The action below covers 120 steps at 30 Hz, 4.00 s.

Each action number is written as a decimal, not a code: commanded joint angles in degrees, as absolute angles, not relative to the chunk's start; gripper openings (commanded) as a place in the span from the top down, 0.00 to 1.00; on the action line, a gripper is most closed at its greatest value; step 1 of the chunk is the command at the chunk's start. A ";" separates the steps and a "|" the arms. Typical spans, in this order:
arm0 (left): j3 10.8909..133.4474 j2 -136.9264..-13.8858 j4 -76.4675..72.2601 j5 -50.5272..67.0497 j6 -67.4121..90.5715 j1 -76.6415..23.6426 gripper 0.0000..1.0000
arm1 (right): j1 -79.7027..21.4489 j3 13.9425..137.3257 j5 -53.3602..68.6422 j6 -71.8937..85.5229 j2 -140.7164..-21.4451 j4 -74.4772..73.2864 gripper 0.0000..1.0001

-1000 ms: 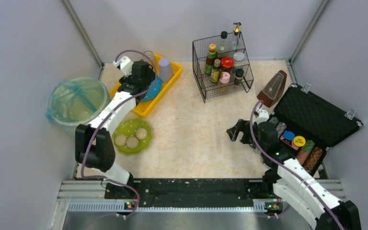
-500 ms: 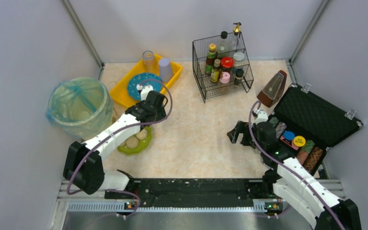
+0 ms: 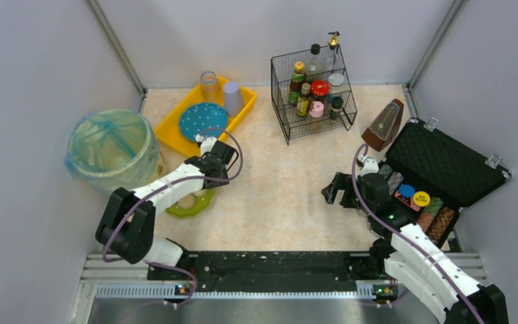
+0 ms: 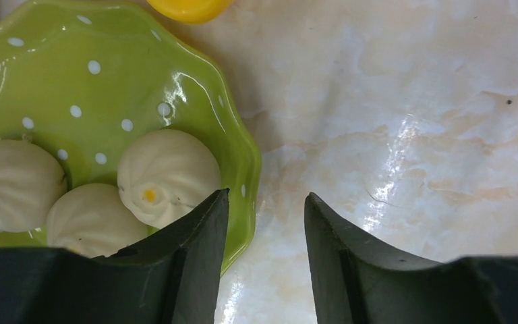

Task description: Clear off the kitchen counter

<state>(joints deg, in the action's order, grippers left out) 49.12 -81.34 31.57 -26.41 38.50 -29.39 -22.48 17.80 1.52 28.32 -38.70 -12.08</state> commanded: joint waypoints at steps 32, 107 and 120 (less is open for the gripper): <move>60.69 -94.16 21.94 -6.12 41.99 -51.24 1.00 | -23.21 18.89 -1.81 32.21 -39.84 -10.47 0.08; 19.29 -42.69 11.07 -11.77 60.23 -35.80 0.05 | -33.00 53.76 18.20 25.38 -103.24 -7.89 1.00; 14.40 -45.48 0.50 -6.99 68.23 -35.78 0.08 | -24.24 39.90 31.87 43.13 -97.47 14.27 1.00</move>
<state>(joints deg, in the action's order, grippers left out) 14.31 -43.86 7.14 -8.93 65.98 -35.99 -25.47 43.33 27.14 36.32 -98.63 7.09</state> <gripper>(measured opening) 0.925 0.032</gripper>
